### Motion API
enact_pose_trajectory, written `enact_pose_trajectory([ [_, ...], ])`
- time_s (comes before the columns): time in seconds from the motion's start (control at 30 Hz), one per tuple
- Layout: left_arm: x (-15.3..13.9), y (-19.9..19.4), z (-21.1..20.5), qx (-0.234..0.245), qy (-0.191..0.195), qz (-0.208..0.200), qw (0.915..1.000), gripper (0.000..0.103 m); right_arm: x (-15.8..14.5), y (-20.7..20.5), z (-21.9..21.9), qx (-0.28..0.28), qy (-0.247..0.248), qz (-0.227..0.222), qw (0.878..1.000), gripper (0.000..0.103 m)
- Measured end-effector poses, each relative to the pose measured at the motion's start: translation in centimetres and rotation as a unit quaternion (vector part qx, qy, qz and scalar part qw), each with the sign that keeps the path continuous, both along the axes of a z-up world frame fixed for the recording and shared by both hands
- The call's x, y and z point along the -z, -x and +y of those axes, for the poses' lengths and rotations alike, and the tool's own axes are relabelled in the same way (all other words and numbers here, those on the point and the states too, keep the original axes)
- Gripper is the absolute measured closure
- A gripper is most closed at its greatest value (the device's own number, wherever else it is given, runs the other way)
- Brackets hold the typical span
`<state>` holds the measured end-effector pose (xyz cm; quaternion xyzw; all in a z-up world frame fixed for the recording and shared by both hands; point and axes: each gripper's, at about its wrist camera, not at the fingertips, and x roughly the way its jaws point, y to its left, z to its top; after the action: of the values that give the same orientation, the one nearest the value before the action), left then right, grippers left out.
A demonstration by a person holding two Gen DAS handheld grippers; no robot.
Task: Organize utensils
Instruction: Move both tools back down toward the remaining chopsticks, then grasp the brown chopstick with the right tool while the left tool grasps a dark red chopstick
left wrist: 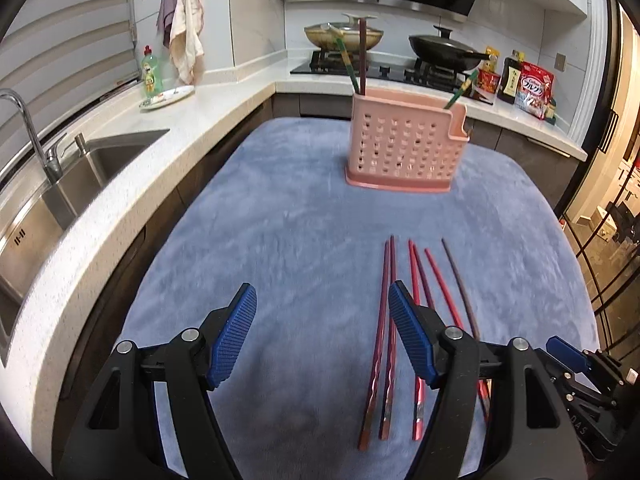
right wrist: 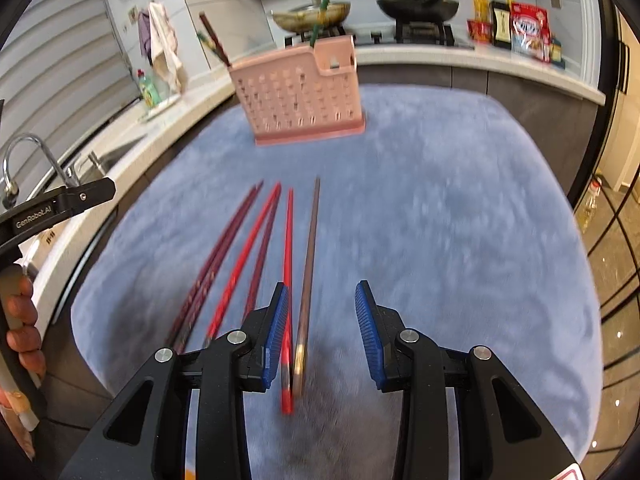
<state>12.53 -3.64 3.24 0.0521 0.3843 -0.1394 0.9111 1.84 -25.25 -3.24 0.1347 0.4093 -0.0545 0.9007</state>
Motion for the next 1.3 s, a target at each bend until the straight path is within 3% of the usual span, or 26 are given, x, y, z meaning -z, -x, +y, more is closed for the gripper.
enact_pose_trajectory([
  [0.3, 3.4, 2.0, 1.3, -0.004, -0.012, 0.039, 0.9992, 0.038, 2.7, -0.3, 1.6, -0.011, 0.014, 0.026, 1.000, 0.071],
  [0.43, 4.4, 2.5, 1.6, -0.004, -0.018, 0.050, 0.9986, 0.038, 3.5, -0.5, 2.1, -0.017, 0.016, 0.038, 0.999, 0.080],
  [0.87, 5.9, 3.1, 1.8, 0.000, -0.024, 0.069, 0.9973, 0.038, 5.1, -0.1, 2.2, -0.018, 0.013, 0.057, 0.998, 0.088],
  [1.03, 6.4, 3.6, 1.9, 0.005, -0.025, 0.075, 0.9968, 0.038, 5.5, 0.5, 1.8, -0.014, 0.013, 0.058, 0.998, 0.096],
  [1.3, 7.6, 4.8, 1.6, 0.023, -0.016, 0.096, 0.9950, 0.038, 5.5, 2.1, 0.7, 0.005, 0.006, 0.059, 0.998, 0.096],
])
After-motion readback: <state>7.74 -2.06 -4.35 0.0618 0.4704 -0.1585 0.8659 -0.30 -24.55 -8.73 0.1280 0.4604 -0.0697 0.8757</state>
